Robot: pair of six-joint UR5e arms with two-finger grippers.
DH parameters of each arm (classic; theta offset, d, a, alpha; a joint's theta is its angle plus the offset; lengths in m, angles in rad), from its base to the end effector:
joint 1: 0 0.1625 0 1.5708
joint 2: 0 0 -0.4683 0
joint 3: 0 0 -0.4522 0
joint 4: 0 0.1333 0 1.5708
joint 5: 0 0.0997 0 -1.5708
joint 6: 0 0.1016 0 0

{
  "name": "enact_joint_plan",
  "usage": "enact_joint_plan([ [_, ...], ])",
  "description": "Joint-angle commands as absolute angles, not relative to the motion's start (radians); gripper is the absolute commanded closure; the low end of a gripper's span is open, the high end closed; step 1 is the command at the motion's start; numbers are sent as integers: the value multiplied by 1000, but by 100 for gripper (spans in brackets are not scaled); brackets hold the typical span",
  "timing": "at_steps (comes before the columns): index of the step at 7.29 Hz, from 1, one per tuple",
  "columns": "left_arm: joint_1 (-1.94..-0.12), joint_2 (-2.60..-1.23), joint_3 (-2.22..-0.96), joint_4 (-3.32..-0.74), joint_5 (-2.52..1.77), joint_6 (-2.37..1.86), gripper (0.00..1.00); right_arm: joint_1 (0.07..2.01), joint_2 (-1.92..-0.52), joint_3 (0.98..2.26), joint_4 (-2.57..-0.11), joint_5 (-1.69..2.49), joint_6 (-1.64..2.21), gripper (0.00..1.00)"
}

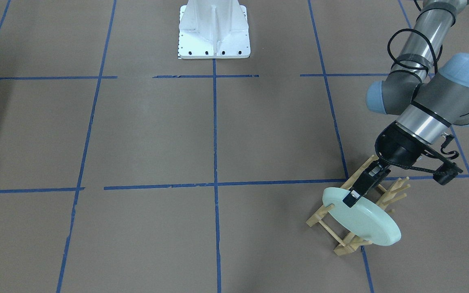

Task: Place plate on table
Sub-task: 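Grasp the plate's rim with the left gripper and lift it from the rack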

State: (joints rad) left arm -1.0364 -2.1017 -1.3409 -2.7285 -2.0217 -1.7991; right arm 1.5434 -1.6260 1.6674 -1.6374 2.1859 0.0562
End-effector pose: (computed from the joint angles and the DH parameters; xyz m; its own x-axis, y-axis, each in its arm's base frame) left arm 0.3161 -0.7088 0.3434 -0.0699 -0.2819 -0.9569 0.5525 0.7877 -0.2724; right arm 0.0603 -0.5254 0.6968 0.8171 0.0483 0.5745 -0.0185 0.9982 -0.0576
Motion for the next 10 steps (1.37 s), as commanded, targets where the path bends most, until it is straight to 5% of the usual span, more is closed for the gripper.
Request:
enact_joint_plan([
  [1,-1086,-2099,-1353,-2775,-2029,-1807,100,1545,-1626,1667,-1637,2186,55,0],
  [5,-1309,-2095,-1434,-2722,-2370,-1795,100,1543,-1626,1667,-1637,2186,55,0],
  [10,-1309,-2105,-1791,-2297,-2434,-1591,100,1543,-1626,1667,-1637,2186,55,0],
])
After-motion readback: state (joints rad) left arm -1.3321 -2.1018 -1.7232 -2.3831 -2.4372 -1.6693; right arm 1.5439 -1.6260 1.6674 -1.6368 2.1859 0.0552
